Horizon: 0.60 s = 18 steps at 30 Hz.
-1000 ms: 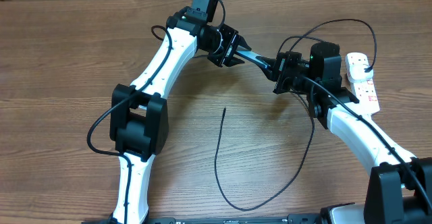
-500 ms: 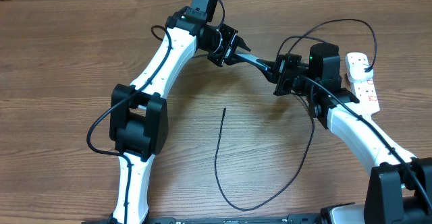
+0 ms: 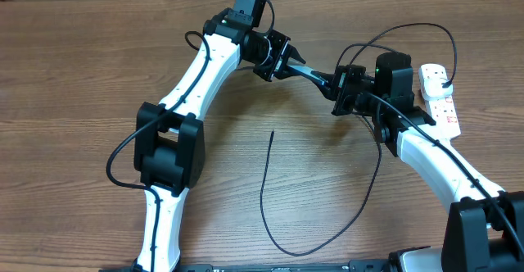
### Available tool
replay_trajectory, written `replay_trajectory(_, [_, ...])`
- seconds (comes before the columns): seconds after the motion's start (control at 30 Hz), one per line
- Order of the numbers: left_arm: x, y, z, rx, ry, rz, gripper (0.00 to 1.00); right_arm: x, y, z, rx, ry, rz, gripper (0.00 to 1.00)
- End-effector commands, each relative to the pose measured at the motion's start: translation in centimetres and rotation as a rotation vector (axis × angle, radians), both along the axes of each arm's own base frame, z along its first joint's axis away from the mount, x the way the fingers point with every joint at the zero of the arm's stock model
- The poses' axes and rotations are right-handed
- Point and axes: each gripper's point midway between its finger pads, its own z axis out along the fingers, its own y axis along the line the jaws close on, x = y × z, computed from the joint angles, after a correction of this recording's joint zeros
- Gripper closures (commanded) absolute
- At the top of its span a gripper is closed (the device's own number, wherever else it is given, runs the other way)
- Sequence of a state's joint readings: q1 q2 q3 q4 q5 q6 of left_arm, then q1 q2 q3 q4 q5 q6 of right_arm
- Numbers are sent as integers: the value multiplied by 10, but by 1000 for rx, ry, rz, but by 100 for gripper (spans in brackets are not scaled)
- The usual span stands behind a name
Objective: Plug charger to phone and switch on socket
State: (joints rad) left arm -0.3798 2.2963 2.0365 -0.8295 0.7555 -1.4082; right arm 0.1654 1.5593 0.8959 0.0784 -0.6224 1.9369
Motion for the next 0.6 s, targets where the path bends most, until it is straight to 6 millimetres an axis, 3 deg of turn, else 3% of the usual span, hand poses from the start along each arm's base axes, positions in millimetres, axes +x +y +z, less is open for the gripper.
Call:
replay_trajectory(0.0, [-2, -7, 33, -28, -56, -6, 70, 2, 9, 16, 16, -47, 22, 96])
replay_trajectory(0.57, [-3, -7, 33, -30, -54, -7, 80, 2, 10, 16, 15, -47, 23, 96])
